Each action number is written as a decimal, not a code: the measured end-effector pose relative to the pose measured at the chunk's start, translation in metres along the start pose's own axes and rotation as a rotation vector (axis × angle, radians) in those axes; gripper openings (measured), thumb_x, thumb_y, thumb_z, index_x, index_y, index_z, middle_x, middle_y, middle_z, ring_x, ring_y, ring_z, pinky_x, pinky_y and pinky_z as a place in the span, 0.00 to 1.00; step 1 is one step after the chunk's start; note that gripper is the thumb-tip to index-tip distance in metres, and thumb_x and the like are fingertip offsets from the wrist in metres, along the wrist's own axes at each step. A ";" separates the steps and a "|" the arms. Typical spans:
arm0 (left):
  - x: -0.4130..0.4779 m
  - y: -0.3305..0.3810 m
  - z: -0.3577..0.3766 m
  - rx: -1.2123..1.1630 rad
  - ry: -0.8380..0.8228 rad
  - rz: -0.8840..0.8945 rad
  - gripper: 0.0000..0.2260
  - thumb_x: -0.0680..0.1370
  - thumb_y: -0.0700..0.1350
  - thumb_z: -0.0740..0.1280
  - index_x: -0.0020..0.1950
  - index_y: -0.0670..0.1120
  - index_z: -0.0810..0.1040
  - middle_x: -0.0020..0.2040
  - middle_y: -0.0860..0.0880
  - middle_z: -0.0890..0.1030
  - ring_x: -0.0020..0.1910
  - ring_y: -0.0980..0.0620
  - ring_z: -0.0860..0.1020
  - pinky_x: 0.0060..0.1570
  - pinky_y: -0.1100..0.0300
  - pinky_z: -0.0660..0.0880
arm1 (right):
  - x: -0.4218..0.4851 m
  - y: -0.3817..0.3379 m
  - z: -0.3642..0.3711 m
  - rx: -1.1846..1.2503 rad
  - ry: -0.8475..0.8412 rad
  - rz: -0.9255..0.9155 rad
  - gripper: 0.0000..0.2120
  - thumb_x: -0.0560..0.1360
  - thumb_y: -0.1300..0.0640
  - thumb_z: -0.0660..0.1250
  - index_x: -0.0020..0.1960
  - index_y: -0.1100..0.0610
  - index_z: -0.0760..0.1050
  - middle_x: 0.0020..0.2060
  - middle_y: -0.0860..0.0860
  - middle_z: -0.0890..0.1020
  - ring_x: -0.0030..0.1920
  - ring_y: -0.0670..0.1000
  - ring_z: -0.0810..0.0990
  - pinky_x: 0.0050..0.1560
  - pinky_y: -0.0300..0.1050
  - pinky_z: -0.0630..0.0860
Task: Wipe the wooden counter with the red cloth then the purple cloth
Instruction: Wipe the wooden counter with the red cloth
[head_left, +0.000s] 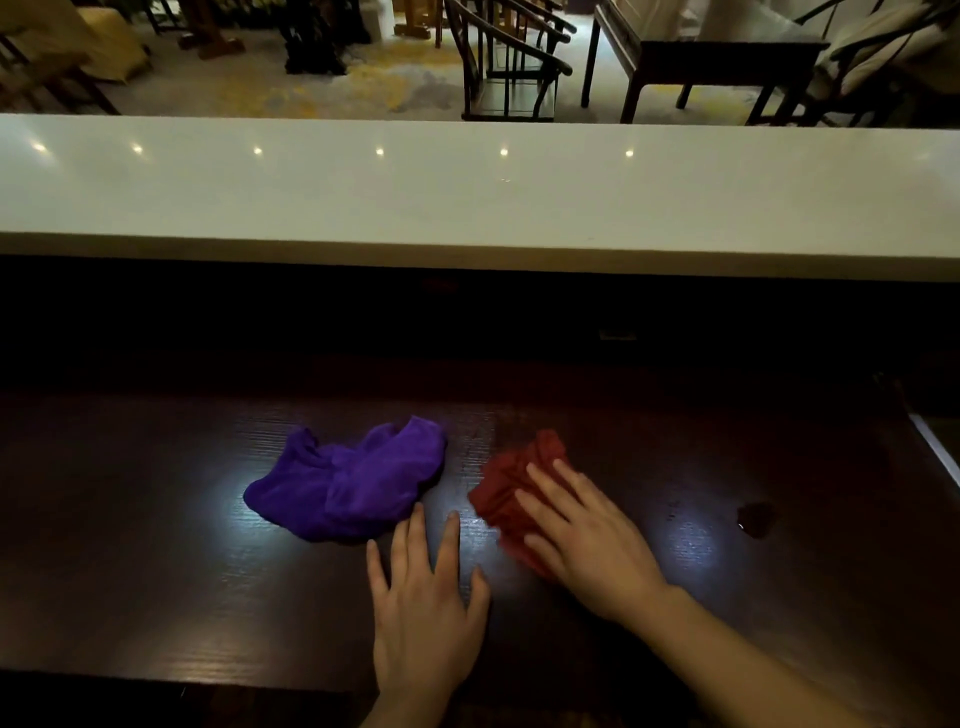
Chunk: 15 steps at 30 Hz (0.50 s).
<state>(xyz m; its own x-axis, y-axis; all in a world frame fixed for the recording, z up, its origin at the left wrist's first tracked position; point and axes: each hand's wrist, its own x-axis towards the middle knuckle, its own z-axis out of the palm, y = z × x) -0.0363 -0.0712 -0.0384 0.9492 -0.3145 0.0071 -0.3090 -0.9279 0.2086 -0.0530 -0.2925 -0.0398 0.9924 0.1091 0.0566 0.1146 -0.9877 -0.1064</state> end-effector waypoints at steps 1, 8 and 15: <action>0.000 0.000 0.000 -0.008 0.000 0.002 0.30 0.73 0.60 0.58 0.75 0.53 0.64 0.75 0.41 0.67 0.74 0.43 0.64 0.72 0.36 0.57 | 0.013 0.004 -0.004 0.012 0.006 0.080 0.25 0.80 0.40 0.54 0.74 0.48 0.67 0.77 0.49 0.64 0.78 0.56 0.57 0.73 0.56 0.64; 0.000 -0.001 0.000 -0.023 -0.006 0.001 0.30 0.73 0.59 0.59 0.74 0.53 0.65 0.75 0.41 0.67 0.74 0.43 0.64 0.72 0.36 0.57 | 0.093 -0.041 -0.017 0.010 0.041 0.276 0.21 0.75 0.40 0.61 0.67 0.42 0.71 0.63 0.51 0.73 0.64 0.60 0.67 0.60 0.56 0.66; 0.001 -0.001 -0.003 -0.032 -0.007 0.010 0.29 0.72 0.58 0.60 0.73 0.51 0.70 0.74 0.40 0.69 0.72 0.42 0.67 0.71 0.37 0.56 | 0.032 -0.030 0.003 0.003 0.150 0.111 0.17 0.73 0.40 0.62 0.59 0.44 0.73 0.55 0.51 0.73 0.55 0.58 0.72 0.55 0.55 0.67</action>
<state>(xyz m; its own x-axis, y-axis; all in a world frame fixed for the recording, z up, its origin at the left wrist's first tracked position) -0.0352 -0.0700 -0.0358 0.9457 -0.3250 0.0025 -0.3161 -0.9180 0.2393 -0.0249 -0.2589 -0.0376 0.9812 -0.0192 0.1921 0.0047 -0.9924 -0.1232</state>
